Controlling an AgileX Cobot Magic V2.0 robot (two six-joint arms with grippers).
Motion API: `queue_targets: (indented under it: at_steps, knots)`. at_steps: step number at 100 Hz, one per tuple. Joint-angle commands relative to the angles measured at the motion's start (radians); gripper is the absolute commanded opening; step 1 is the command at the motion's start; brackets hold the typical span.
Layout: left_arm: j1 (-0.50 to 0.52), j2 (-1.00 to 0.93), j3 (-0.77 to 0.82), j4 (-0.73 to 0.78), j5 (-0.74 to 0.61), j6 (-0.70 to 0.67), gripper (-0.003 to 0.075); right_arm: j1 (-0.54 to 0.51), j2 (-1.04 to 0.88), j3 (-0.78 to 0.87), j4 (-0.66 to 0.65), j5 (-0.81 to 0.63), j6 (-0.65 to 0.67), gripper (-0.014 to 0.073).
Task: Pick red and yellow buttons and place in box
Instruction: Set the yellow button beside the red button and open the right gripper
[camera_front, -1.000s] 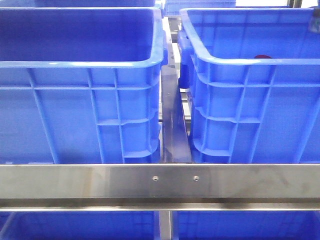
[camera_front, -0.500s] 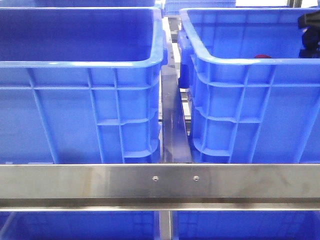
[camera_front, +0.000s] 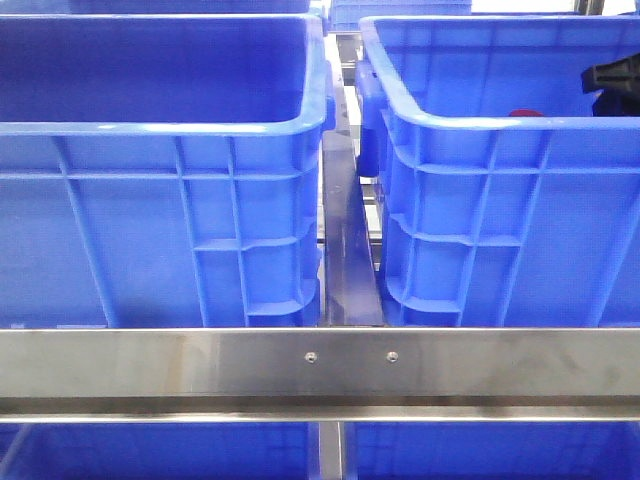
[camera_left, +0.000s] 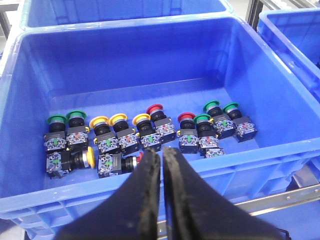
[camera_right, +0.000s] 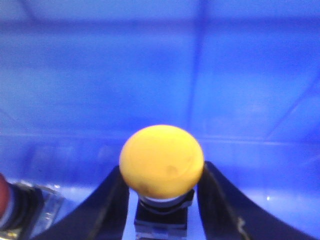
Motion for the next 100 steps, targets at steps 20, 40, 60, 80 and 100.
queue_targets:
  at_steps: [20,40,60,80,100]
  knots:
    - [0.001,0.008,-0.025,-0.009,-0.08,-0.012,-0.0019,-0.015,-0.011,-0.041,0.104,0.023,-0.016,0.0123]
    - [0.001,0.008,-0.025,-0.009,-0.08,-0.012,-0.0019,-0.024,-0.009,-0.04,0.104,0.012,-0.016,0.0216]
    - [0.001,0.008,-0.025,-0.009,-0.08,-0.012,-0.0019,-0.024,-0.012,-0.039,0.104,0.014,-0.01,0.0557]
    - [0.001,0.008,-0.025,-0.009,-0.086,-0.012,-0.0019,-0.024,-0.046,-0.035,0.104,0.003,-0.01,0.0654]
    - [0.001,0.008,-0.025,-0.009,-0.098,-0.012,-0.0019,-0.024,-0.126,0.006,0.104,0.002,-0.01,0.0654]
